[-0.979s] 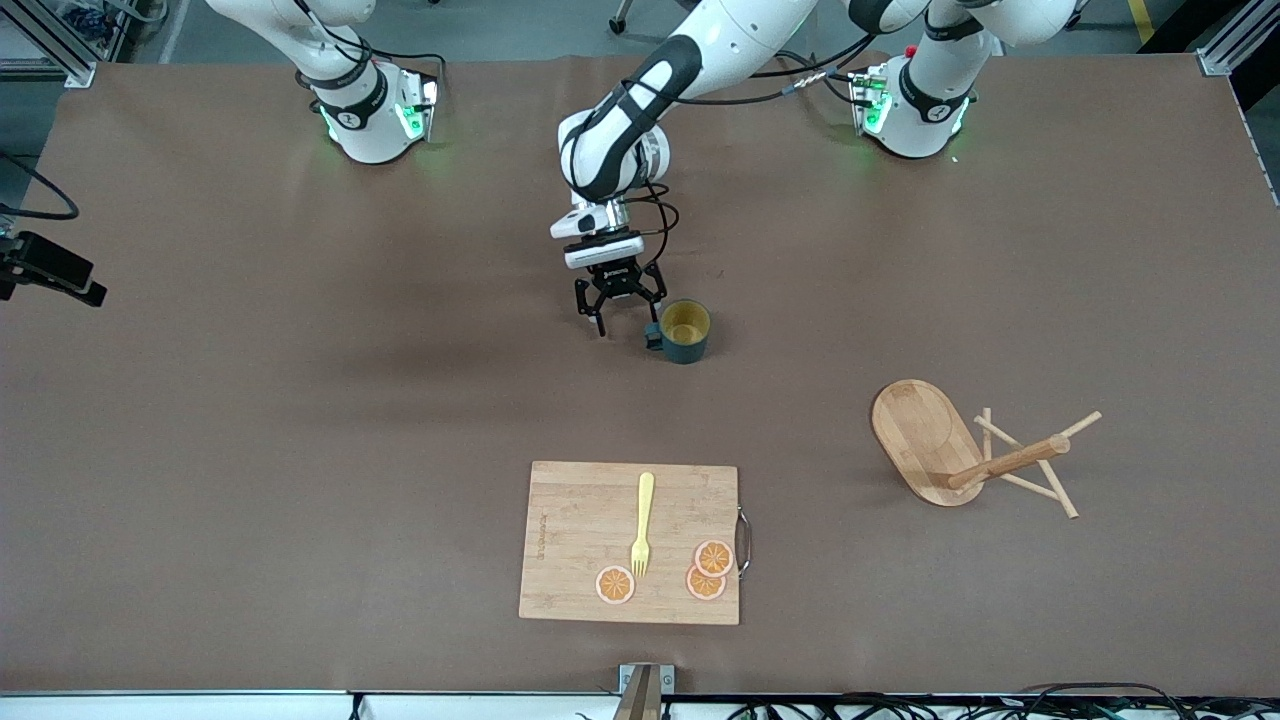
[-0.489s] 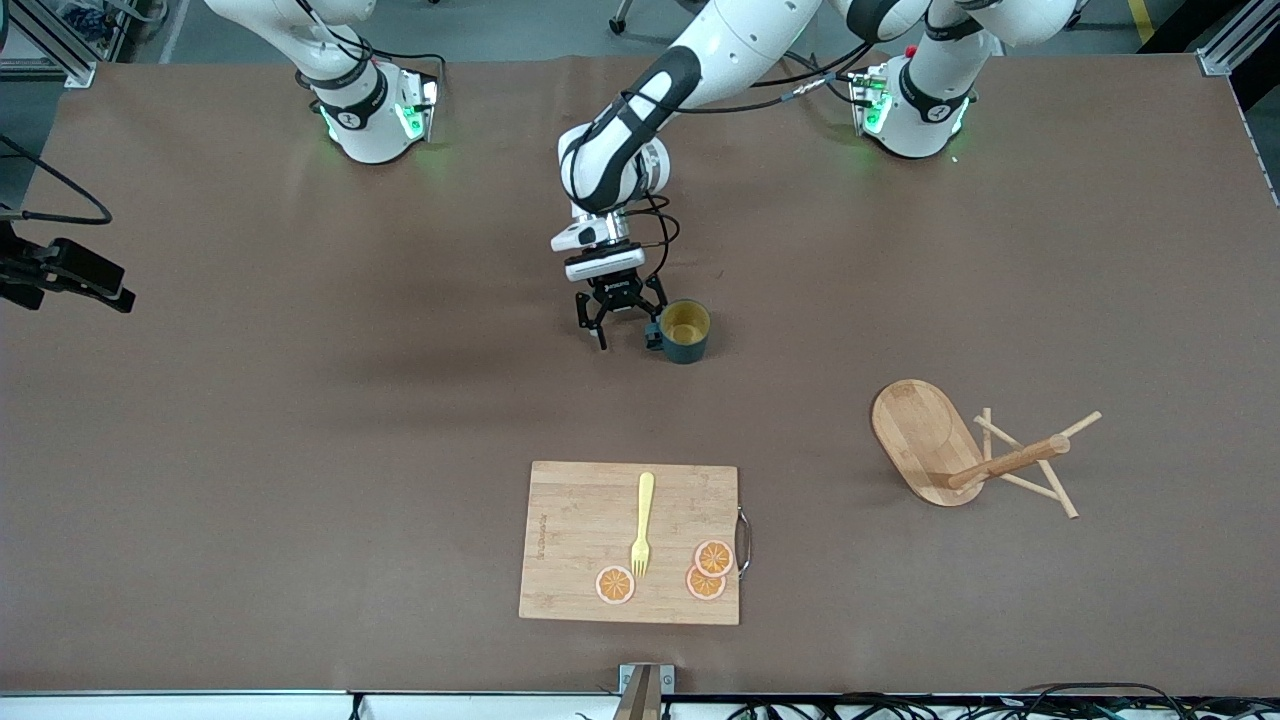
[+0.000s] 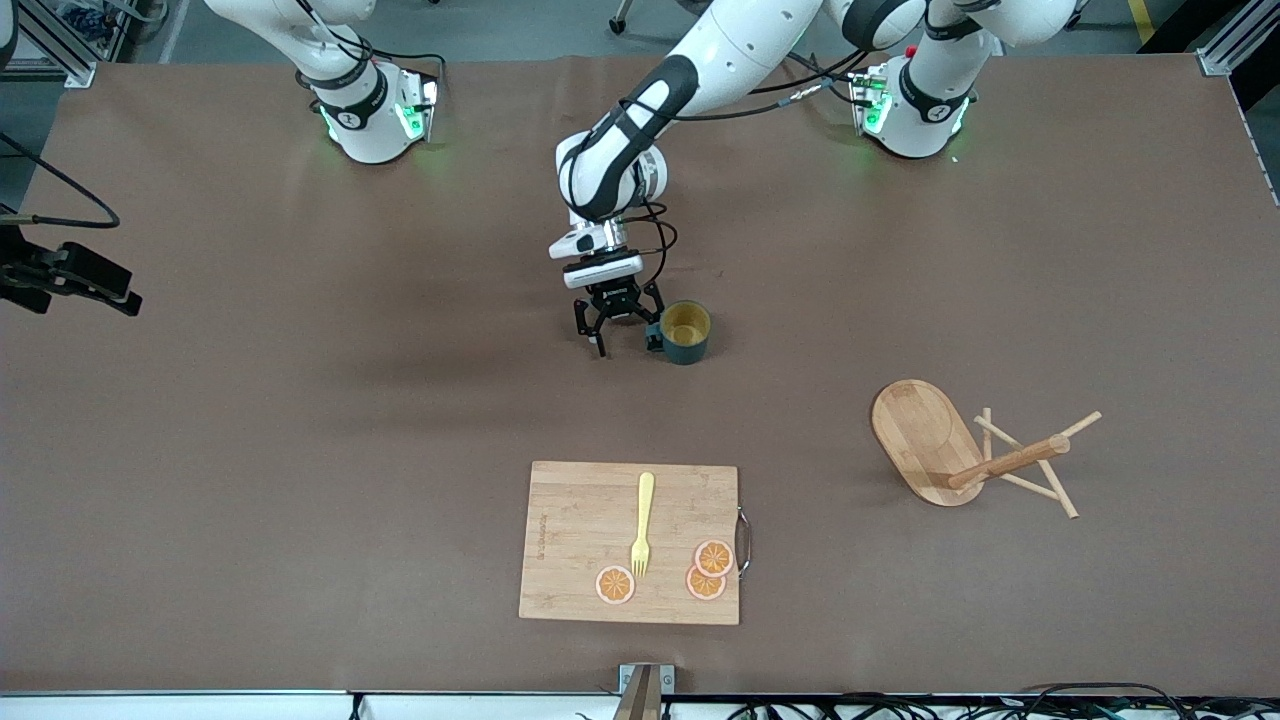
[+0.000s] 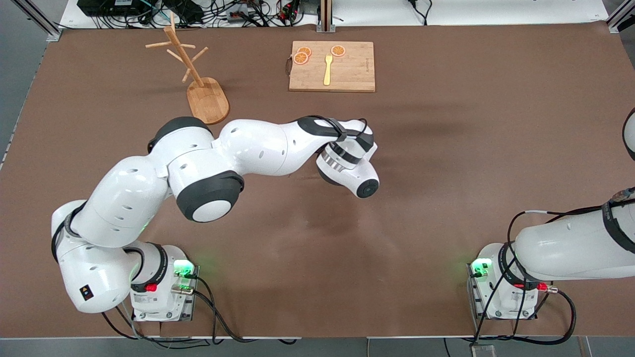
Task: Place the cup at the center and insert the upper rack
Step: 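Close the left gripper on the teal mug's handle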
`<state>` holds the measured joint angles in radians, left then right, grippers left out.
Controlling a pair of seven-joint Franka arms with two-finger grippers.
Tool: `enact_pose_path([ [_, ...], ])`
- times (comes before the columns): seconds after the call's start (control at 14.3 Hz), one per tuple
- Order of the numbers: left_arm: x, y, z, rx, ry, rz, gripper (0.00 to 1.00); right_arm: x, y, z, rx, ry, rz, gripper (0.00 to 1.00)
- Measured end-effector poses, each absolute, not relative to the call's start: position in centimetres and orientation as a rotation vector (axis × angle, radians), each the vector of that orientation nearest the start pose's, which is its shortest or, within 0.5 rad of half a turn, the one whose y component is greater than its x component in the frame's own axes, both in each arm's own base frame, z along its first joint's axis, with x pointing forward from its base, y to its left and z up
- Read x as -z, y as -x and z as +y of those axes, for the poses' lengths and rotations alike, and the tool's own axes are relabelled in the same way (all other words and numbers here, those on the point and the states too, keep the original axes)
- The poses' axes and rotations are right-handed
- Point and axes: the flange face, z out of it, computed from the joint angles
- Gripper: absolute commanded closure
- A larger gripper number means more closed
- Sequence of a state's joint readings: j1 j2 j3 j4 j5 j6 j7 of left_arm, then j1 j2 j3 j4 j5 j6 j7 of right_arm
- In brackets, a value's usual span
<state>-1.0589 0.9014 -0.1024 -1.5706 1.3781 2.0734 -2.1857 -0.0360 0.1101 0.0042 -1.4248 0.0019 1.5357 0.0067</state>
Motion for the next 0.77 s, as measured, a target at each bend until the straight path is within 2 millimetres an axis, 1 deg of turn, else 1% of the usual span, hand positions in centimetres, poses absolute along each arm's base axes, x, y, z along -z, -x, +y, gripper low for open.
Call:
enact_pose_path([
  [0.14, -10.6, -32.2, -59.4, 1.38, 2.606, -0.115, 0.28, -62.2, -58.5, -1.4, -0.017, 3.139, 0.048, 0.0],
  [0.28, -10.6, -32.2, -59.4, 1.384, 2.609, -0.13, 0.39, -62.2, -58.4, -1.5, -0.03, 3.139, 0.052, 0.0],
  [0.42, -10.6, -32.2, -59.4, 1.39, 2.614, -0.151, 0.51, -62.6, -58.1, -1.5, -0.024, 3.139, 0.051, 0.0],
  [0.63, -10.7, -32.2, -59.5, 1.4, 2.621, -0.183, 0.7, -63.5, -58.0, -1.6, 0.024, 3.139, 0.054, 0.0],
  [0.77, -10.8, -32.3, -59.6, 1.405, 2.624, -0.194, 0.8, -63.7, -58.1, -1.7, 0.055, 3.14, 0.058, 0.0],
])
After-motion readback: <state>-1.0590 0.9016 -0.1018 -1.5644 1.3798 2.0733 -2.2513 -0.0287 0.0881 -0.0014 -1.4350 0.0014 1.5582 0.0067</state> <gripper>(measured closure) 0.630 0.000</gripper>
